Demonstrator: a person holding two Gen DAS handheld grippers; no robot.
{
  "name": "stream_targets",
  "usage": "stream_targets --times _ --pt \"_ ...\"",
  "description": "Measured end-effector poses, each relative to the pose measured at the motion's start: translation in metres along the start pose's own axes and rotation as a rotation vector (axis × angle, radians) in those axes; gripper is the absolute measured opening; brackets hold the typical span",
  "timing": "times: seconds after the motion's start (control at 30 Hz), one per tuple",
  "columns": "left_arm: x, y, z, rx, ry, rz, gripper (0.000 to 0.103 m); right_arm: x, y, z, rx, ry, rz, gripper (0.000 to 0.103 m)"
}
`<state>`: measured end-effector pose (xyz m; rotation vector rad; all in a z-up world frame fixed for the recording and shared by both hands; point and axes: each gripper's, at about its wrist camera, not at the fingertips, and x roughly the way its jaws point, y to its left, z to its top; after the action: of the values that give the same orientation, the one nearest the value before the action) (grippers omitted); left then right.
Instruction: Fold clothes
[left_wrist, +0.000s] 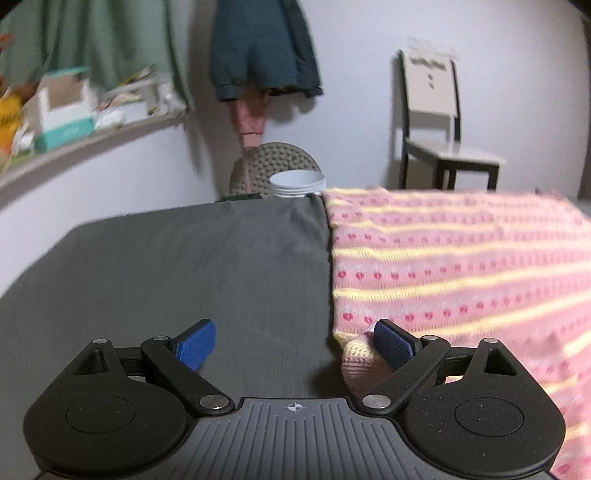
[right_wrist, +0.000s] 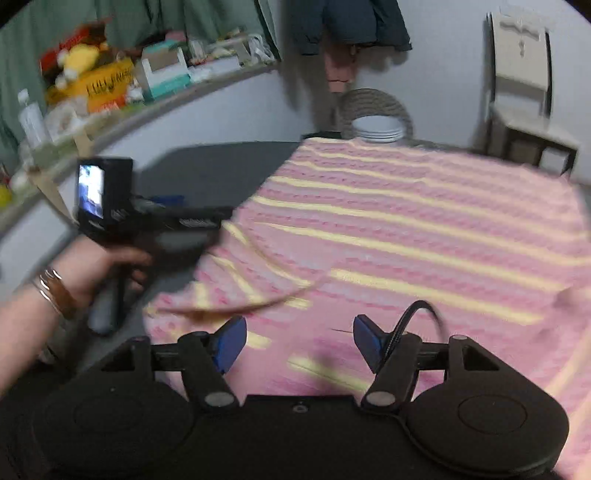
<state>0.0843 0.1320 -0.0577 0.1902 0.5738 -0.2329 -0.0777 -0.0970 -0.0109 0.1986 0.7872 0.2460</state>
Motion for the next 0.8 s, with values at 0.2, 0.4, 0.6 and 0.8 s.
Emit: stream_targets --times 0.2,0.4,0.6,0.8 --pt "0.01 0.001 -0.003 0.018 0.033 -0.029 0.093 0.034 0.051 -0.016 -0.036 0.068 0.205 0.065" --pt "0.016 0.008 -0.004 -0.04 0.063 -0.062 0.093 0.055 0.088 -0.038 -0.193 -0.014 0.092 0.058" --pt "0.014 0.013 -0.006 -0.062 0.08 -0.069 0.093 0.059 0.102 -0.057 -0.396 -0.027 0.108 0.013" --pt "0.02 0.01 -0.004 -0.064 0.089 -0.06 0.093 0.063 0.115 -0.067 -0.483 0.044 0.15 0.018"
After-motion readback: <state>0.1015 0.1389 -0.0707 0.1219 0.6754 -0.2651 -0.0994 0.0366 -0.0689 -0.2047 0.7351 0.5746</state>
